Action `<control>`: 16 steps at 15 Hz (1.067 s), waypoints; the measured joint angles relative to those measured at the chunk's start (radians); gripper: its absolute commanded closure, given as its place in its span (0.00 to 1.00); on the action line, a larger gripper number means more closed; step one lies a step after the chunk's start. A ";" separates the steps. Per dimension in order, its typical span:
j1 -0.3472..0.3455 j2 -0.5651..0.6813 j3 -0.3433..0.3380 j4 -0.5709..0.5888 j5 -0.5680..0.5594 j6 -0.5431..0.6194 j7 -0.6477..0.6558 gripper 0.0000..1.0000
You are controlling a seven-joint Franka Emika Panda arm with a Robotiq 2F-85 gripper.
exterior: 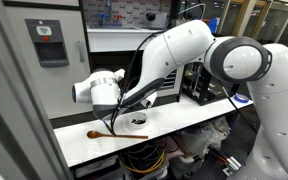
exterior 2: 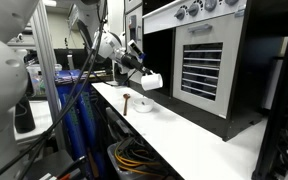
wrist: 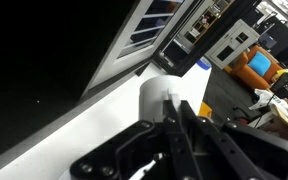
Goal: Lift the white cup and empty its contents into the bowl
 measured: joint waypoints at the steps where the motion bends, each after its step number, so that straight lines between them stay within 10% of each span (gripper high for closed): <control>1: 0.000 0.001 0.000 0.000 -0.003 0.000 0.000 0.98; 16: 0.000 0.003 0.005 0.001 -0.046 0.011 -0.013 0.98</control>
